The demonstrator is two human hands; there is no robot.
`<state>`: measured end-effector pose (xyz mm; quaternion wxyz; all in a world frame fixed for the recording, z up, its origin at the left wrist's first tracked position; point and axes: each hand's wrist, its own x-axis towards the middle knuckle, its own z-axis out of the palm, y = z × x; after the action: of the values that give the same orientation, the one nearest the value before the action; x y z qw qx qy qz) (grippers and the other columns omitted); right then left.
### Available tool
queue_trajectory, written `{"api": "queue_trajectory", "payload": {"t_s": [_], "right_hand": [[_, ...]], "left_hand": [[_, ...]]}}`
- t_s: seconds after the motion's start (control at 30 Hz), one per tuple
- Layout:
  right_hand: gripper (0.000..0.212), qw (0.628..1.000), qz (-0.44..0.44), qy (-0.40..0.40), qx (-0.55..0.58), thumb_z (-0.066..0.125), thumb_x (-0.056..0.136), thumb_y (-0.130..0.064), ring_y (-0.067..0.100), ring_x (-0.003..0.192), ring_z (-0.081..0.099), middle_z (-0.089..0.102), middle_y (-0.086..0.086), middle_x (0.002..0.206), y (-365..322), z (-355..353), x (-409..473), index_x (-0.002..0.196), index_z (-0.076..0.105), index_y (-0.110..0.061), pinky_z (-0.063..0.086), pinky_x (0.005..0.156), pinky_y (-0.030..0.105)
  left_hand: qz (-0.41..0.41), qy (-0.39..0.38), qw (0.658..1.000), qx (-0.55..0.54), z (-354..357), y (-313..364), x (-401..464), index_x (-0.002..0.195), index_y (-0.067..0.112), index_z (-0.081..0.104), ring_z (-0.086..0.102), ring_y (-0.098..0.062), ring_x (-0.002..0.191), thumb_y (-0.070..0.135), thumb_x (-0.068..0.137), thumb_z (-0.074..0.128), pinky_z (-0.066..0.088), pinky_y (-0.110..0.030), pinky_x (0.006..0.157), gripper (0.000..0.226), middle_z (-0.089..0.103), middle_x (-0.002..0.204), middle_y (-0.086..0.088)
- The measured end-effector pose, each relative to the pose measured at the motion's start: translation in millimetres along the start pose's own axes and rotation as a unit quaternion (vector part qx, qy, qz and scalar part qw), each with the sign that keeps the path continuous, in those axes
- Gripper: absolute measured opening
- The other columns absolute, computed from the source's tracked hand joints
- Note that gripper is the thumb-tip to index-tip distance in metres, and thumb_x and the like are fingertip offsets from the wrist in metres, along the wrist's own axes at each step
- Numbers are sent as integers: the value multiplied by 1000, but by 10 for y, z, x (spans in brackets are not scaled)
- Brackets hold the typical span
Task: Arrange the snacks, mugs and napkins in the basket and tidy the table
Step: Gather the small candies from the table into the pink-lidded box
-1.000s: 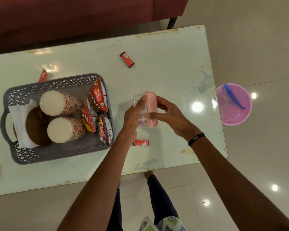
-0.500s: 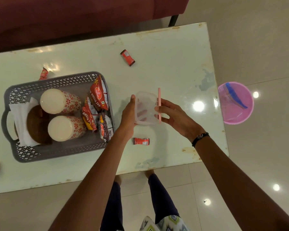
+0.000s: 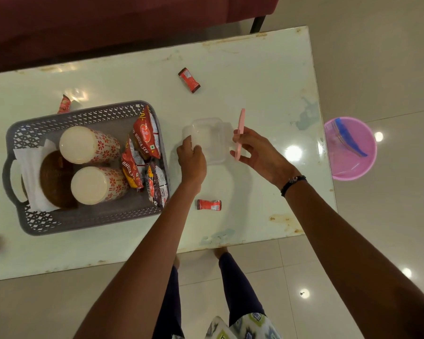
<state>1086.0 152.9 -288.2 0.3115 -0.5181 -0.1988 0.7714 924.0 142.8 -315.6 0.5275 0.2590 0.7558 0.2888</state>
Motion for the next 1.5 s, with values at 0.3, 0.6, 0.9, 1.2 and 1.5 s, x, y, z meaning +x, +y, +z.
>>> {"api": "queue_trajectory", "payload": {"t_s": [0.3, 0.6, 0.9, 1.2, 1.5], "right_hand": [[38, 986, 11, 129, 106, 42, 92, -17, 31, 112, 54, 55, 14, 123, 139, -273, -71, 130, 47, -10, 49, 95, 46], [24, 948, -60, 268, -162, 49, 91, -14, 21, 99, 52, 57, 2, 105, 190, -207, 171, 114, 55, -11, 47, 84, 36], [41, 912, -89, 335, -219, 50, 89, -8, 19, 113, 52, 53, 3, 123, 236, -153, 256, 129, 49, -13, 47, 90, 29], [37, 874, -158, 337, -314, 52, 90, -2, 15, 103, 53, 53, 10, 124, 505, 49, -112, 126, 49, -9, 51, 92, 33], [26, 820, -181, 130, -527, 65, 86, -14, 17, 103, 52, 61, 2, 113, 1374, 538, -551, 112, 62, -15, 42, 84, 13]], "left_hand": [[144, 113, 971, 156, -16, -30, -319, 136, 8, 38, 35, -27, 126, 10, 86, 53, 32, -22, 97, 53, 41, 137, -13], [257, 115, 932, 230, 73, -100, -469, 127, 8, 49, 37, -25, 122, 0, 83, 52, 15, 5, 86, 45, 40, 141, -9], [270, 98, 930, 231, 28, -116, -428, 128, 9, 47, 39, -25, 125, -1, 84, 54, 20, 9, 83, 46, 42, 140, -8], [284, 79, 935, 196, -234, -149, -593, 129, 11, 46, 46, -21, 122, 1, 87, 50, 42, -16, 98, 43, 50, 132, -7], [204, 21, 954, 218, -679, -854, -1096, 128, 15, 46, 53, -14, 114, 3, 91, 48, 53, -32, 91, 39, 55, 126, -2]]}}
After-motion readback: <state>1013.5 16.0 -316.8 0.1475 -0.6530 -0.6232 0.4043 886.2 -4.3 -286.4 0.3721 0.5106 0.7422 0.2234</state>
